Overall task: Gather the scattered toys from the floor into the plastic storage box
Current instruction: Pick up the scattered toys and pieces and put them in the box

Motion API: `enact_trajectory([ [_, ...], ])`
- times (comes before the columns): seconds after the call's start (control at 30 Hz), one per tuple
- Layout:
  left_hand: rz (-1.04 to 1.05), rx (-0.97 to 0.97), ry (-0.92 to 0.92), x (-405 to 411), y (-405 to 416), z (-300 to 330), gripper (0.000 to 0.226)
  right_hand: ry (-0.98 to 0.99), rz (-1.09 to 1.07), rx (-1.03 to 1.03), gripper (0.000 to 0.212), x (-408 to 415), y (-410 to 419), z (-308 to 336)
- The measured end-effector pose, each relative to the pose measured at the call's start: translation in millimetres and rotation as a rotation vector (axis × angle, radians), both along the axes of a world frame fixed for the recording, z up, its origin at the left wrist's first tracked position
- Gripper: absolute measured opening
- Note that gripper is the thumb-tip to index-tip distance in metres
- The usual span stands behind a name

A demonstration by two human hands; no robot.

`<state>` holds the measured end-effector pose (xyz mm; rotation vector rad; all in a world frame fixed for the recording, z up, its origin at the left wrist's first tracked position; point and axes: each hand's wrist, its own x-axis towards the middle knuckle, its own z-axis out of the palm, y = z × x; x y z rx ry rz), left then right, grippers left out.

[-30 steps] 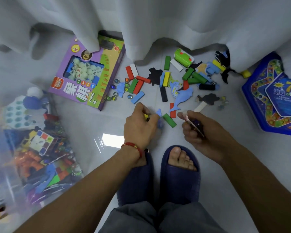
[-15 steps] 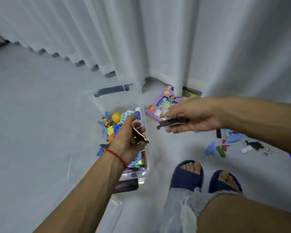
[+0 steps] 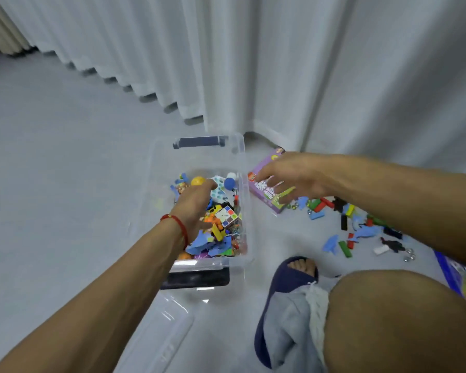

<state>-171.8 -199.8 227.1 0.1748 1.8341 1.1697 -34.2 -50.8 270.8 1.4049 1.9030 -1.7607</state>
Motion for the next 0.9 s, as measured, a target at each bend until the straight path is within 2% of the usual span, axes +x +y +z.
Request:
enact_trajectory([
  [0.07, -0.055, 0.125, 0.079, 21.5, 20.8, 0.2, 0.016, -0.079, -0.033, 0.141, 0.03, 38.8, 26.8, 0.7],
  [0.17, -0.194, 0.211, 0.11, 66.1, 53.7, -10.7, 0.017, -0.2, -0.019, 0.293, 0.022, 106.9, 61.7, -8.6],
  [0.33, -0.612, 0.048, 0.156, 141.1, 103.7, -75.8, 0.012, -0.465, 0.158, 0.48, 0.023, 208.9, 89.2, -89.8],
  [0.43, -0.872, -0.126, 0.242, 173.2, 130.7, -136.7, 0.023, -0.512, 0.197, 0.448, 0.028, 245.9, 81.1, -162.9],
  [0.5, -1.03, -0.202, 0.361, 190.5, 147.5, -172.4, 0.033, -0.532, 0.162, 0.427, 0.035, 261.6, 73.5, -211.6],
  [0.6, -1.208, -0.217, 0.612, 211.7, 174.9, -218.2, 0.047, -0.537, 0.073, 0.367, 0.052, 265.4, 67.3, -272.7],
  [0.67, -1.253, -0.19, 0.731, 222.4, 189.8, -243.0, 0.056, -0.518, -0.049, 0.379, 0.068, 257.5, 65.1, -299.6],
  [0.73, -1.273, -0.127, 0.833, 230.4, 197.8, -264.8, 0.065, -0.49, -0.191, 0.488, 0.076, 247.4, 62.5, -318.0],
  [0.8, -1.264, -0.071, 0.905, 235.8, 199.7, -281.0, 0.066, -0.468, -0.318, 0.609, 0.075, 239.3, 60.7, -331.8],
  [0.9, -1.187, 0.04, 1.007, 237.2, 198.0, -299.8, 0.056, -0.469, -0.452, 0.683, 0.069, 231.4, 63.1, -345.8],
])
